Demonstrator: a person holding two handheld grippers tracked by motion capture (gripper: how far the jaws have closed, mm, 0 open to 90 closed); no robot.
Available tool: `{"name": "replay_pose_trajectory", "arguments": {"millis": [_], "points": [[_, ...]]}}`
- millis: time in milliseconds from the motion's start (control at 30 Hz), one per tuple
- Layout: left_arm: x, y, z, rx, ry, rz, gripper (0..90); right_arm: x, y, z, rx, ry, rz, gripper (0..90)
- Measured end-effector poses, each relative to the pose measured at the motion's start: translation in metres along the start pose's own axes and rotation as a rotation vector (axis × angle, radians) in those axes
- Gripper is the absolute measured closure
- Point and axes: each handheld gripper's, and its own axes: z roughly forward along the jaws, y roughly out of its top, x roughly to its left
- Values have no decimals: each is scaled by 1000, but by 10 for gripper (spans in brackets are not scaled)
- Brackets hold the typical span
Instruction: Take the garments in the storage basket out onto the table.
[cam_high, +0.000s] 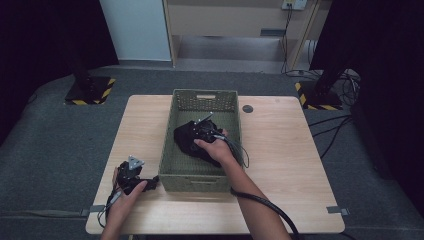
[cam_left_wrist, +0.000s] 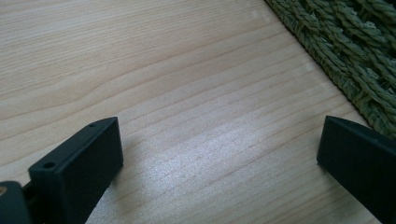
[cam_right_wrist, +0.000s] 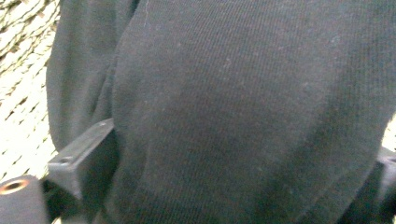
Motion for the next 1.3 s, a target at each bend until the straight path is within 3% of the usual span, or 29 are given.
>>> {"name": "replay_pose_trajectory", "arguments": {"millis": [200, 367, 467, 733, 1300], "points": [[0, 0, 0, 0, 0, 0, 0, 2, 0, -6, 2, 59, -23, 350], [0, 0, 0, 0, 0, 0, 0, -2, 0, -13, -6, 80, -35, 550], [0, 0, 0, 0, 0, 0, 0, -5, -1, -17, -16, 98, -12, 623], [0, 0, 0, 2, 0, 2, 0, 0, -1, -30, -52, 73, -43, 671], [0, 0, 0, 0, 0, 0, 0, -2, 3, -89, -180, 62, -63, 680]]}}
